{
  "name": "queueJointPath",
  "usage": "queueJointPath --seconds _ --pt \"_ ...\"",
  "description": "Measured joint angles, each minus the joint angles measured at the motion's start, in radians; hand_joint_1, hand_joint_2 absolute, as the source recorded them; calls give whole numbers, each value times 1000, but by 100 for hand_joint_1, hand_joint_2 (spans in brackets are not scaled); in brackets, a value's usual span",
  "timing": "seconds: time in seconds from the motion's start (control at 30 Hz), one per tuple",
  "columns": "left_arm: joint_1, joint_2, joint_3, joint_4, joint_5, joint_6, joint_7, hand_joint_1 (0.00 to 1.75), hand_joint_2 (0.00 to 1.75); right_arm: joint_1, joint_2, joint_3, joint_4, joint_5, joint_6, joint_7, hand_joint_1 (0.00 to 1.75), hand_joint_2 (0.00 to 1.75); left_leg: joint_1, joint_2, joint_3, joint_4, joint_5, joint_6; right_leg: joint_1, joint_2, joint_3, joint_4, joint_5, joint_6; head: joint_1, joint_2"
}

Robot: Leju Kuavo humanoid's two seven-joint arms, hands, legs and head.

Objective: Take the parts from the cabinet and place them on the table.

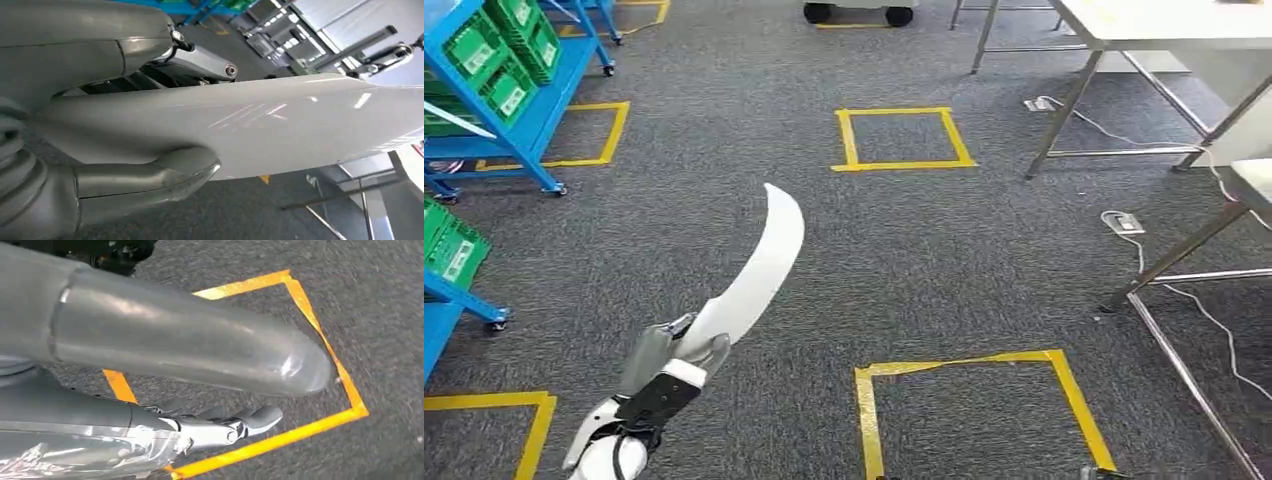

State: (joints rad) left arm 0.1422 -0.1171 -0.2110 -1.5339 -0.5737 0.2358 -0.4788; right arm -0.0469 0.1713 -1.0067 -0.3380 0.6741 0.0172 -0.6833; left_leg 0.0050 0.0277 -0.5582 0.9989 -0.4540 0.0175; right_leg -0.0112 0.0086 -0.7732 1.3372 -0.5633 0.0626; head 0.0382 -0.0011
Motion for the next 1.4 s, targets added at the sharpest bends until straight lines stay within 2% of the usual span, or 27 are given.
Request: queueJointPath --seconds 0.03,0.1,0.13,0.17,0.3,0.33,0.4,0.47,0.5,0.57,0.63,0.67,0.73,0.8,0.83,0.87,0.9,0.97,1.0,1.03,1.1,1.13,1.17,1.2,1.3,1.33,1.4 --pt "0 0 0 0 0 0 0 175 175 2 0 -2 0 0 1 1 0 0 0 10 0 0 -1 0 0 -1 21 -35 25 -1 0 0" --pt "0 0 0 0 0 0 -1 175 175 2 0 -2 0 0 2 3 0 0 0 27 4 0 -4 -4 0 -21 116 -201 98 -3 0 0" --pt "-1 0 0 0 0 0 -1 175 175 0 0 -2 0 0 2 3 0 0 -3 34 9 1 -7 -9 1 -65 168 -287 123 -4 1 0" --pt "0 0 0 0 0 0 -2 175 175 -5 0 -2 1 0 3 5 0 0 -12 40 9 6 -12 -16 6 -81 183 -303 117 -7 1 0" --pt "-2 1 0 0 0 -1 -7 175 175 -2 0 -3 1 2 3 10 0 0 -6 70 13 2 -11 -35 9 -36 169 -306 127 -31 -4 0" --pt "-3 1 0 0 0 -1 -7 175 175 -1 0 -3 1 3 3 10 0 0 -1 45 11 12 -25 -41 4 -26 174 -312 131 -38 -5 0" --pt "-3 2 0 0 1 -1 -10 175 175 -8 -1 -4 1 6 2 12 0 0 -1 -7 -45 134 -95 -45 1 -7 171 -313 134 -47 -13 0" --pt "-1 6 0 1 1 -1 -10 175 175 -9 -1 -5 1 8 1 14 0 0 -1 -18 -125 287 -151 -47 3 17 168 -313 134 -49 -14 0" --pt "-1 8 0 2 1 -1 -10 175 175 -7 -1 -5 1 10 1 15 0 0 -1 -20 -143 315 -150 -46 3 28 167 -313 134 -49 -15 0" --pt "-2 10 1 2 1 -1 -11 175 175 -5 -1 -5 1 12 1 16 0 0 0 -26 -115 241 -81 -42 2 52 168 -312 136 -48 -14 0" --pt "-2 10 1 2 1 -1 -11 175 175 -7 -1 -5 1 13 1 18 0 0 6 -58 -29 67 4 -40 -1 76 168 -312 140 -42 -15 0" --pt "-3 10 0 2 1 -1 -11 175 175 -8 -1 -5 1 14 1 19 0 0 11 -104 -9 17 1 -42 4 86 164 -307 140 -35 -16 0" --pt "-3 10 1 3 1 -2 -12 175 175 -7 -1 -5 1 15 1 19 0 0 9 -94 -8 7 -4 -37 1 101 154 -310 145 -23 -14 0" --pt "-4 11 0 3 1 -2 -12 175 175 0 -1 -5 1 16 1 19 0 0 6 -78 -6 4 2 -22 -5 117 143 -319 150 -8 -14 0" --pt "-5 10 0 3 1 -2 -12 175 175 2 -1 -6 1 17 0 19 0 0 9 -65 -4 -3 7 -14 -5 91 140 -307 145 -7 -15 0" --pt "-5 9 0 3 2 -3 -13 175 175 0 0 -6 1 18 0 20 0 0 8 -57 -3 -3 4 -8 1 43 124 -273 122 -5 -7 0" --pt "-5 9 0 3 3 -7 -13 175 175 -5 0 -6 2 19 0 20 0 0 5 -45 -3 -3 4 -4 1 18 89 -204 82 -2 -5 0" --pt "-4 11 0 3 8 -12 -13 175 175 -9 1 -6 3 23 -1 21 0 0 1 -21 -3 -2 1 -1 0 2 11 -43 16 1 -6 0" --pt "-4 11 0 3 10 -12 -13 175 175 -8 1 -6 3 24 -2 22 0 0 0 -11 -2 -2 0 0 0 1 -9 -1 8 2 -6 0" --pt "-4 11 0 4 10 -13 -13 175 175 -6 1 -6 3 25 -3 22 0 0 0 0 -1 -2 -2 0 0 0 -4 -11 25 3 -6 0" --pt "-4 11 0 4 12 -16 -13 175 175 -4 0 -6 3 27 -4 22 0 0 1 16 8 -2 -8 -5 -1 -11 75 -154 101 2 -4 0" --pt "-4 11 0 4 13 -16 -13 175 175 -5 1 -6 3 27 -4 22 0 0 1 25 14 -2 -13 -9 0 -35 128 -248 138 1 -3 0" --pt "-4 11 0 4 13 -16 -13 175 175 -8 2 -6 4 28 -4 23 0 0 -2 32 19 -2 -17 -14 6 -73 155 -298 127 0 -2 0" --pt "-6 11 1 4 13 -16 -13 175 175 -11 2 -6 5 29 -3 22 0 0 -9 38 18 2 -21 -22 7 -59 165 -304 132 -14 -5 0" --pt "-7 10 -1 4 13 -16 -13 175 175 -7 2 -6 5 30 -4 23 0 0 -5 58 25 -6 -21 -35 14 -33 156 -302 129 -32 -4 0" --pt "-9 9 0 4 13 -16 -13 175 175 -6 2 -6 5 30 -4 23 0 0 -2 51 26 -4 -28 -44 6 -24 165 -310 133 -41 -5 0" --pt "-9 10 -1 4 13 -16 -15 175 175 -8 2 -6 5 31 -4 23 0 0 0 -5 -9 77 -75 -49 3 -8 169 -312 131 -51 -10 0"
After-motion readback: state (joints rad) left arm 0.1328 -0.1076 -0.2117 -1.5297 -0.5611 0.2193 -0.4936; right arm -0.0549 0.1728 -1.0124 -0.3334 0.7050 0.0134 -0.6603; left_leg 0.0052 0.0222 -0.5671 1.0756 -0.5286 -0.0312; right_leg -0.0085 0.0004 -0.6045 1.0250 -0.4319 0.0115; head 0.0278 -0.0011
